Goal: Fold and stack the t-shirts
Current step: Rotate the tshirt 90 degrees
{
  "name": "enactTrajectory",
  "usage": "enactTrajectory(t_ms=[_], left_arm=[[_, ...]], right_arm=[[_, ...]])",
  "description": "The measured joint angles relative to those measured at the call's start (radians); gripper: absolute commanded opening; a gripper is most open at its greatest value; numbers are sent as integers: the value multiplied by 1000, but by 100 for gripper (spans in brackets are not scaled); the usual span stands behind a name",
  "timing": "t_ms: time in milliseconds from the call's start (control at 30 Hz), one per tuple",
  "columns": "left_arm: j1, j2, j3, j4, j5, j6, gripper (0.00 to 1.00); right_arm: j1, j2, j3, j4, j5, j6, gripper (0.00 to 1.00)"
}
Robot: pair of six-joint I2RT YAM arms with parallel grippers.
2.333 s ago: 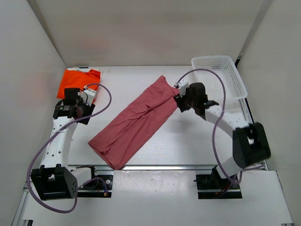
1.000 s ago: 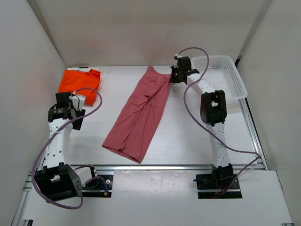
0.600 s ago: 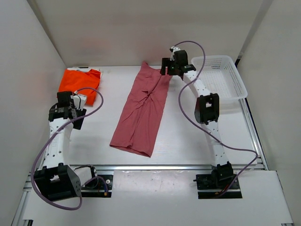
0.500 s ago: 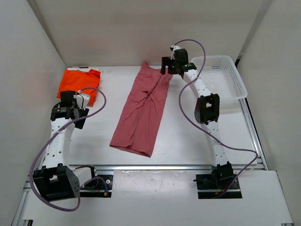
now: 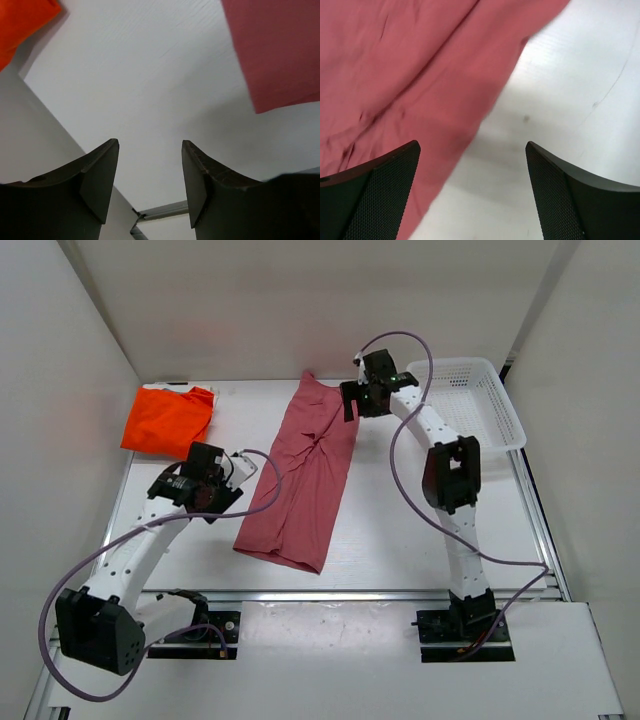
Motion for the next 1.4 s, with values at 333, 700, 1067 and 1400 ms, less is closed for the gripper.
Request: enactTrajectory(t_ms=[333, 700, 1067, 1400], left_arm=[[-60, -68, -44, 40, 164, -11, 64], [69, 99, -65, 79, 310, -164, 65], [272, -49, -117, 95, 354, -233, 65], [334, -135, -186, 67, 389, -259, 65]], right_arm=[[154, -821, -1041, 251, -125, -164, 86], [542, -966, -1337, 419, -154, -417, 70], [684, -858, -1400, 505, -180, -535, 71], [726, -782, -1401, 520, -206, -555, 71]])
